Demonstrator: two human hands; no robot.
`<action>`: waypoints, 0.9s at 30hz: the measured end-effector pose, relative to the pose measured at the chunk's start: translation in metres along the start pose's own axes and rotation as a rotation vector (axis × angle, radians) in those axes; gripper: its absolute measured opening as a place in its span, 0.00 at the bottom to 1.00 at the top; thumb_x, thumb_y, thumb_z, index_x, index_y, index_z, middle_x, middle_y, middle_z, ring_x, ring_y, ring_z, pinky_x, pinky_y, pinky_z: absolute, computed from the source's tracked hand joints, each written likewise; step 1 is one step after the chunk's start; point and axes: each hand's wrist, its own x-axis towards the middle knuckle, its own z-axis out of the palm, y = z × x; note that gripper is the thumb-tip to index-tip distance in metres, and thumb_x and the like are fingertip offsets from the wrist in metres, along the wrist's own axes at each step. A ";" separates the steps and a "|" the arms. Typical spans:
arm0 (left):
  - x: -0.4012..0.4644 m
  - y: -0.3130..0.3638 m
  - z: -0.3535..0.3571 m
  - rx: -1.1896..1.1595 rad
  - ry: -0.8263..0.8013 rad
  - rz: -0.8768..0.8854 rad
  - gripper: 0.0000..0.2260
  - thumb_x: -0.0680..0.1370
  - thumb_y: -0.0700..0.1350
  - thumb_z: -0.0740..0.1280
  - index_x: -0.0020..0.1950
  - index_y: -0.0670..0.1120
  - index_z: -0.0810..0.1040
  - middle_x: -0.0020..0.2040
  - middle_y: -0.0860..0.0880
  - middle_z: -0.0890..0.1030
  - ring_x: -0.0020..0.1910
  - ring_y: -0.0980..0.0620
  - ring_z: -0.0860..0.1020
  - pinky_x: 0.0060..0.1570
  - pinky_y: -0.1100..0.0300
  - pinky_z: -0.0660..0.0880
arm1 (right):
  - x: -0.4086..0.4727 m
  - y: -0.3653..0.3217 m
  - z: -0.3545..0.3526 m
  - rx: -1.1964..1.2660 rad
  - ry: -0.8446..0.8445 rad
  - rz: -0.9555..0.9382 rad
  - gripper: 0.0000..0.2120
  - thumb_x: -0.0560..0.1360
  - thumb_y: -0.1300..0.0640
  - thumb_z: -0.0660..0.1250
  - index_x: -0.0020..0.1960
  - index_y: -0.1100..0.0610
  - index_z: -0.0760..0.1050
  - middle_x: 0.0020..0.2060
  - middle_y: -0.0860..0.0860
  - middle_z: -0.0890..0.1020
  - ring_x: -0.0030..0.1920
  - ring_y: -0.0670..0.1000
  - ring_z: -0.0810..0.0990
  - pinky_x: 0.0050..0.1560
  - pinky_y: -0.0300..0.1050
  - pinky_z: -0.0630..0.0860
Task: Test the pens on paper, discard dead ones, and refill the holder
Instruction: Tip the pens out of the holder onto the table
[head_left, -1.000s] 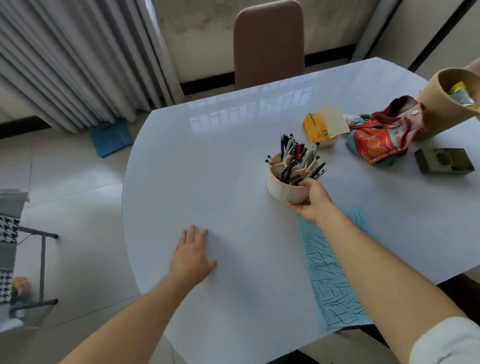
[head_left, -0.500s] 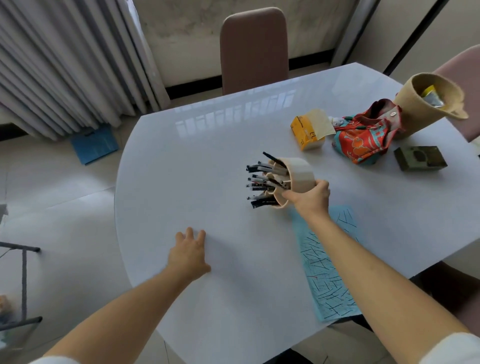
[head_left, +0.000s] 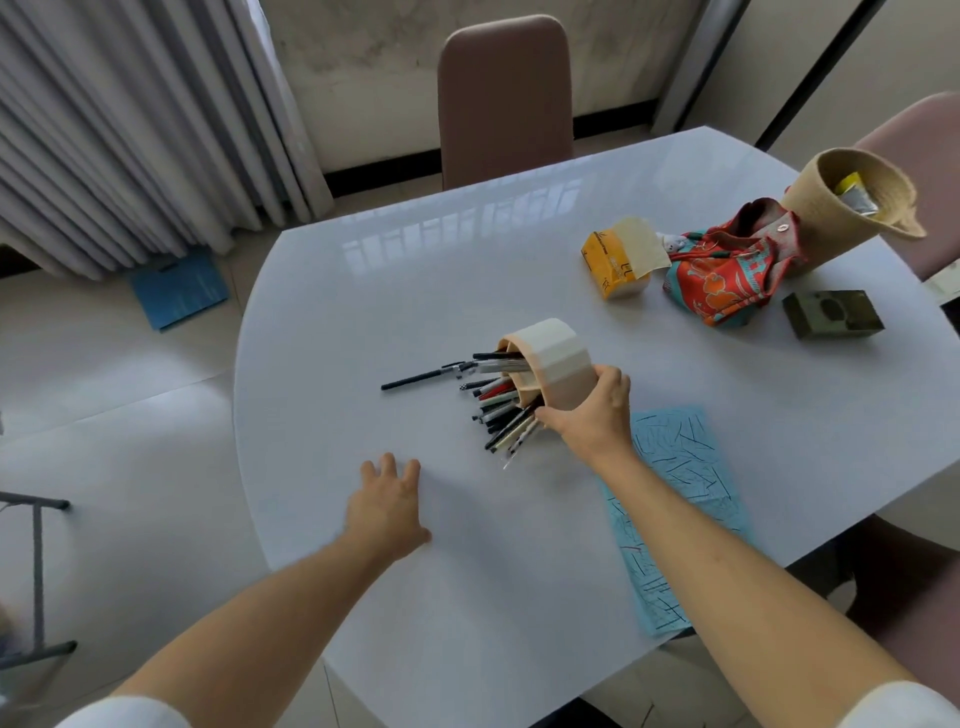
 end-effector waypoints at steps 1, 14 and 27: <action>0.000 0.000 0.000 0.001 0.001 0.001 0.39 0.65 0.62 0.76 0.67 0.52 0.61 0.65 0.47 0.62 0.63 0.44 0.62 0.38 0.54 0.75 | -0.003 -0.001 0.001 -0.009 0.016 -0.023 0.42 0.58 0.47 0.84 0.63 0.55 0.63 0.56 0.48 0.66 0.59 0.54 0.72 0.54 0.49 0.77; 0.005 -0.003 0.006 -0.022 0.025 0.017 0.39 0.65 0.61 0.77 0.67 0.52 0.60 0.65 0.46 0.61 0.63 0.42 0.61 0.40 0.52 0.77 | -0.023 -0.006 0.012 -0.239 0.177 -0.334 0.40 0.58 0.55 0.84 0.61 0.58 0.64 0.58 0.59 0.70 0.58 0.59 0.69 0.43 0.57 0.82; 0.003 -0.001 0.005 -0.018 0.055 0.042 0.42 0.65 0.63 0.77 0.70 0.51 0.59 0.65 0.44 0.63 0.62 0.42 0.63 0.54 0.48 0.79 | -0.009 0.011 -0.012 -0.317 0.231 -0.474 0.40 0.61 0.56 0.84 0.66 0.63 0.67 0.62 0.63 0.72 0.61 0.61 0.70 0.50 0.58 0.82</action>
